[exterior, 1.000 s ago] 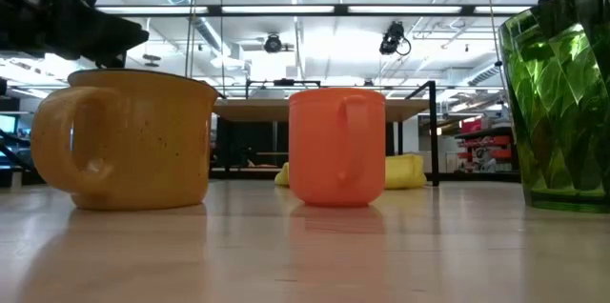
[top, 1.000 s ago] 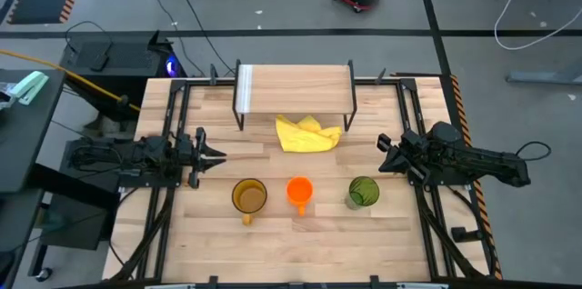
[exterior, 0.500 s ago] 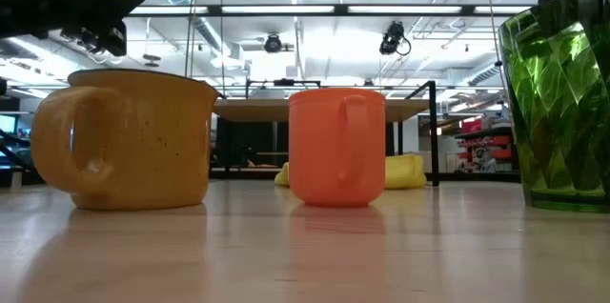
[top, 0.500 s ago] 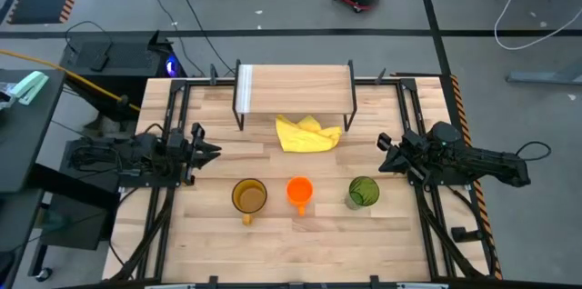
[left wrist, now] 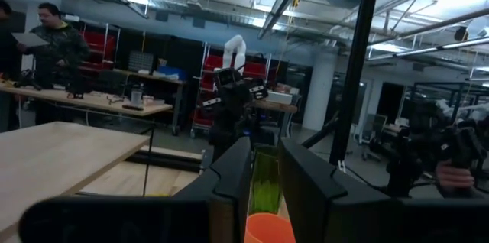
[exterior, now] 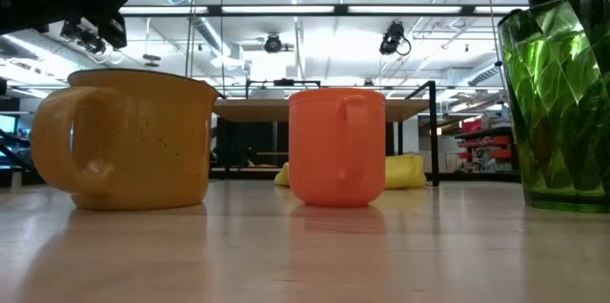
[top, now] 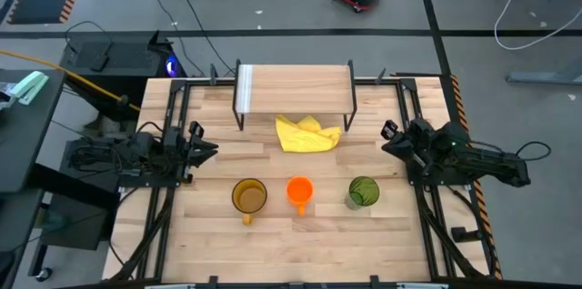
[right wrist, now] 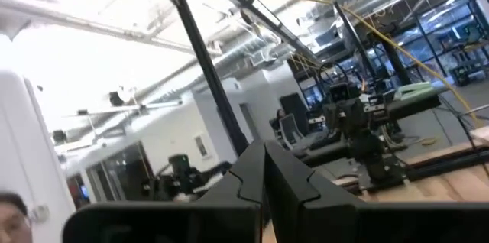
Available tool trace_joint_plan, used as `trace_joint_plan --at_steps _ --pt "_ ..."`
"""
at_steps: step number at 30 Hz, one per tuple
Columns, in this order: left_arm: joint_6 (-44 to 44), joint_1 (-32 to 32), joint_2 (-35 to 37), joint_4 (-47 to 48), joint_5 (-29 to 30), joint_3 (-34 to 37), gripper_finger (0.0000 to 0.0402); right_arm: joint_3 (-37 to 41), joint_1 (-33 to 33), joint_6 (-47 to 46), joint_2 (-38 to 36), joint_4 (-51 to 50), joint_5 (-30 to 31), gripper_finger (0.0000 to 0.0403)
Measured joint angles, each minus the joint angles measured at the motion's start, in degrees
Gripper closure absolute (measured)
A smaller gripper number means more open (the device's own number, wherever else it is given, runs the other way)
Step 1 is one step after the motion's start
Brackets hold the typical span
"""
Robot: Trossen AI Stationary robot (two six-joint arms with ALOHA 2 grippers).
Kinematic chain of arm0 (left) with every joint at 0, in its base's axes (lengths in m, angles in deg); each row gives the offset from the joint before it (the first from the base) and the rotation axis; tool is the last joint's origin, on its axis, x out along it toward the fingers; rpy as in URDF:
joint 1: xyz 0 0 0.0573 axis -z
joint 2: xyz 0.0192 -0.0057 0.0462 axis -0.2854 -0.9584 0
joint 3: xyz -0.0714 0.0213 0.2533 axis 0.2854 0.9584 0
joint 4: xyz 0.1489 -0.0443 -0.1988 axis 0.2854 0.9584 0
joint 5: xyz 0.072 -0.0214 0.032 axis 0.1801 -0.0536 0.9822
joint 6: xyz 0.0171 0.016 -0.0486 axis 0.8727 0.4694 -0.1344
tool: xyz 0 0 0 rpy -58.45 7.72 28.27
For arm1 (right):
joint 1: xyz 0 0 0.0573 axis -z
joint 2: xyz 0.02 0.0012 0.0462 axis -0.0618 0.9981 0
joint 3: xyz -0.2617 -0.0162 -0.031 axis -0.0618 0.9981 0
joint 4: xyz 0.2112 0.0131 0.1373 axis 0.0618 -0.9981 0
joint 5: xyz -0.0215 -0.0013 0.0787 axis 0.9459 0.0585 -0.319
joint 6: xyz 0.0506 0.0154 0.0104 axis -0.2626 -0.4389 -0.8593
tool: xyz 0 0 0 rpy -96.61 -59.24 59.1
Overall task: Stack small to large cups/mugs on shelf
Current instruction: Put the green cup on the shelf
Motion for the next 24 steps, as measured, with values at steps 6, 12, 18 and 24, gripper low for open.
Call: trace_joint_plan --at_steps 6,12,18,24 --pt "0.3 0.0 0.0 0.0 0.0 0.0 0.0328 -1.4 0.0 -0.5 0.0 0.3 0.6 0.0386" --pt "0.2 0.0 0.0 0.0 0.0 0.0 0.0323 -1.9 0.0 2.4 0.0 0.1 4.2 0.0386" --pt "-1.9 0.0 0.0 0.0 0.0 0.0 0.0322 -2.0 0.0 0.5 0.0 1.4 5.9 0.0386" --pt "-2.8 0.0 0.0 -1.0 0.0 0.0 0.0330 -1.9 0.0 3.8 0.0 6.0 1.7 0.0386"
